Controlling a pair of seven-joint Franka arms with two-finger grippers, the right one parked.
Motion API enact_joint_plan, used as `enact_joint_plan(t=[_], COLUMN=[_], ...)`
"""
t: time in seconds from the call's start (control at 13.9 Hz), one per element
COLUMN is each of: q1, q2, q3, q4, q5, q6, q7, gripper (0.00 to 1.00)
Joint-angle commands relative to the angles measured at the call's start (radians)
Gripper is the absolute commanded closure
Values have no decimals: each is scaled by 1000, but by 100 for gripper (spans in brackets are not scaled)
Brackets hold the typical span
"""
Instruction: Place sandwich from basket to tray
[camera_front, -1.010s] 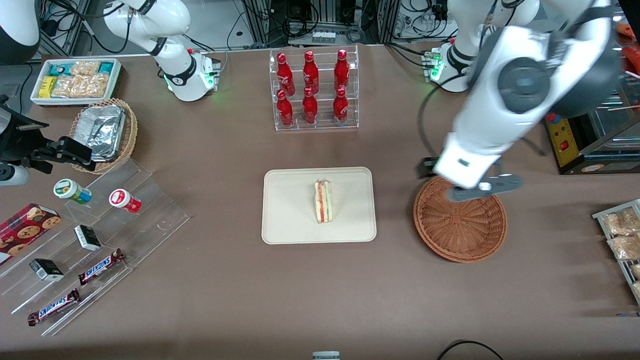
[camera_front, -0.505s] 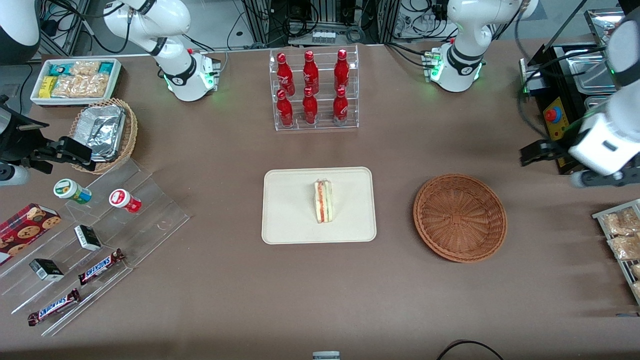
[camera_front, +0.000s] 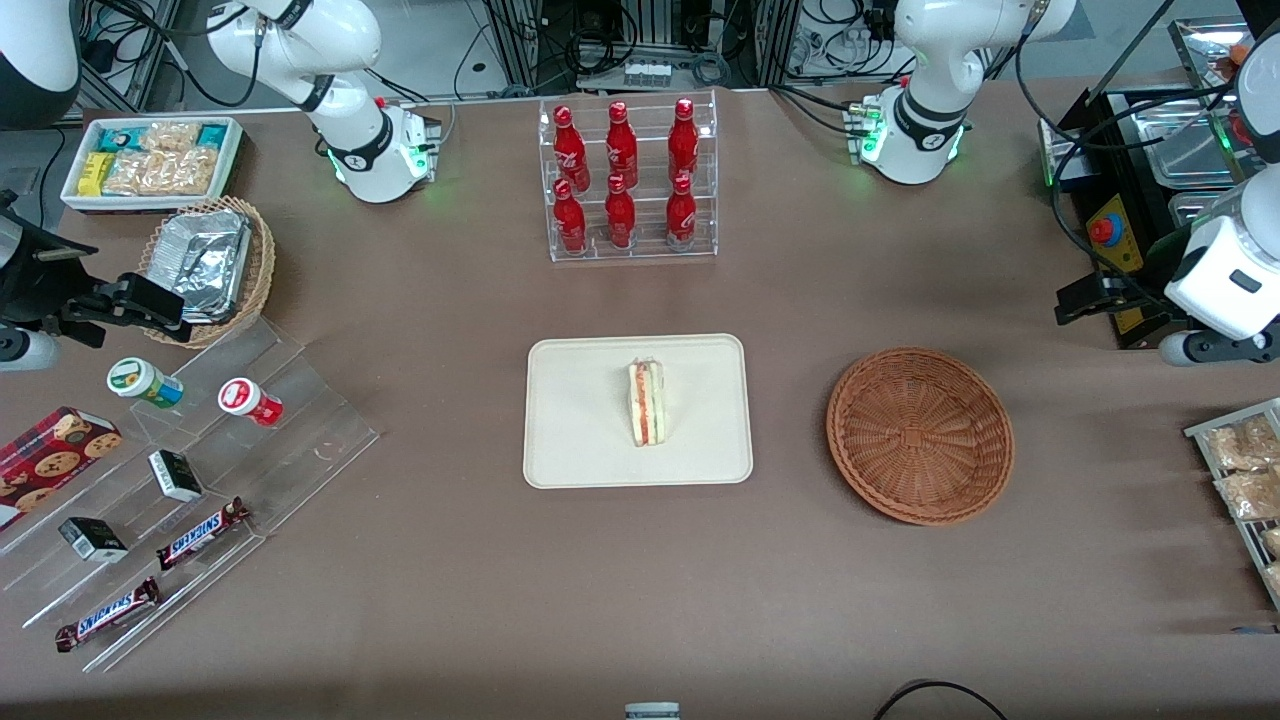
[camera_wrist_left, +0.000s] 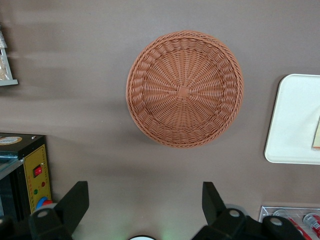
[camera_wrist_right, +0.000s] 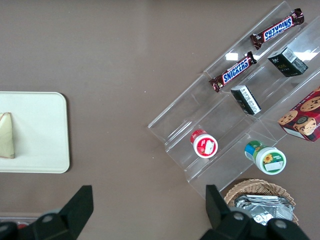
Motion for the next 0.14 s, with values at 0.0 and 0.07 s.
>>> enact_joint_plan(t=[0.0, 0.07], q1=[-20, -25], q2=[-14, -11], q3=[41, 42], q4=[4, 4], q5=[-9, -7], q6=[-1, -1], q7=[6, 6], gripper=[0, 0])
